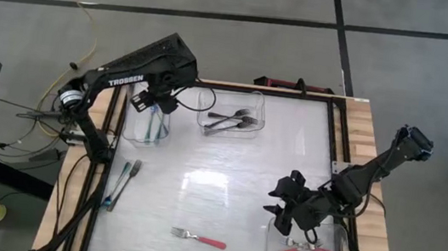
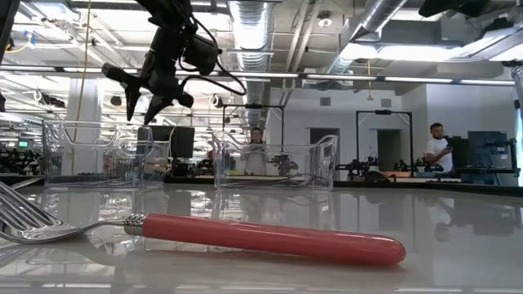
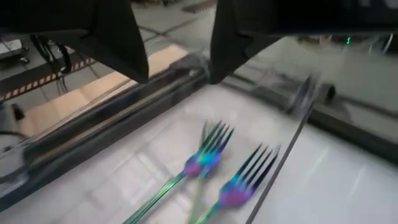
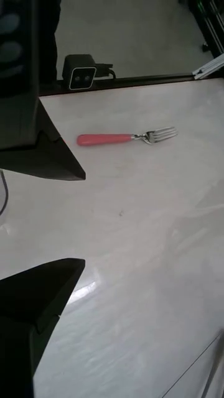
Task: Sort silverware by color (type)
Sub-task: Put the pink fork into the bottom right transparent bin
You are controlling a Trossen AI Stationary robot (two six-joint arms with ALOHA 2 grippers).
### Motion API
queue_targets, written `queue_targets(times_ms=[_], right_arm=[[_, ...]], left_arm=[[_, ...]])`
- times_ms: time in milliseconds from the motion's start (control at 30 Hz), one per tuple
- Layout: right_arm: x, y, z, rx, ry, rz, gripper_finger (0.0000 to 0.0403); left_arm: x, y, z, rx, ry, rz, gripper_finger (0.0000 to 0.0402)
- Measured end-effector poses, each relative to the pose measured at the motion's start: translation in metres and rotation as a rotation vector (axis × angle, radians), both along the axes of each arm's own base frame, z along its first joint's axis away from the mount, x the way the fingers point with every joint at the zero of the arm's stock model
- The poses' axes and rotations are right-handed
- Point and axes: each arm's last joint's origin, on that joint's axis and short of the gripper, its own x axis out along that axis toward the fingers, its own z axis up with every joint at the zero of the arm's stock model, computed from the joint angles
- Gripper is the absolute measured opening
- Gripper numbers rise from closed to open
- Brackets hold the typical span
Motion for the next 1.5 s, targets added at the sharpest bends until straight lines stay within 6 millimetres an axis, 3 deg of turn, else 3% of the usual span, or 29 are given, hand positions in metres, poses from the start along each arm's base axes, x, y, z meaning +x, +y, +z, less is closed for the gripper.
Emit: queue_targets(times_ms=[200, 333, 433, 600, 733, 867, 1067, 1167, 1300, 1500], right_arm=[[0.000, 0.000, 0.000, 0.000, 0.000, 0.000, 0.0238], [0.000, 0.000, 0.000, -0.024, 0.003, 0.022, 0.0238], [0.001, -0.002, 0.000, -0.080, 0.004, 0.061, 0.0238], [0.015, -0.015, 0.004, -0.195, -0.039, 0.124, 0.0238], [0.032, -0.028, 0.012, -0.230, -0.122, 0.227, 0.0238], [0.046, -0.036, 0.023, -0.191, -0.250, 0.315, 0.0238], [0.056, -0.034, 0.038, -0.175, -0.429, 0.423, 0.0238], [0.060, -0.019, 0.032, -0.110, -0.429, 0.426, 0.0238], [0.074, 0.026, 0.012, -0.101, -0.436, 0.434, 0.0238], [0.112, 0.094, -0.021, -0.159, -0.334, 0.335, 0.0238]], left_arm=[[0.006, -0.010, 0.009, 0.030, -0.075, 0.038, 0.0201], [0.014, -0.033, 0.023, 0.180, -0.135, 0.079, 0.0205], [0.021, -0.056, 0.037, 0.231, -0.278, 0.184, 0.0205], [0.031, -0.108, 0.054, -0.074, -0.576, 0.549, 0.0206], [0.037, -0.156, 0.060, -0.265, -0.704, 0.771, 0.0206], [0.043, -0.213, 0.060, -0.352, -0.772, 0.797, 0.0206], [0.038, -0.307, 0.061, -0.508, -0.896, 0.662, 0.0206], [0.029, -0.351, 0.065, -0.549, -1.078, 0.542, 0.0206], [0.019, -0.394, 0.063, -0.514, -1.289, 0.360, 0.0206], [0.009, -0.424, 0.043, -0.426, -1.304, 0.178, 0.0206]])
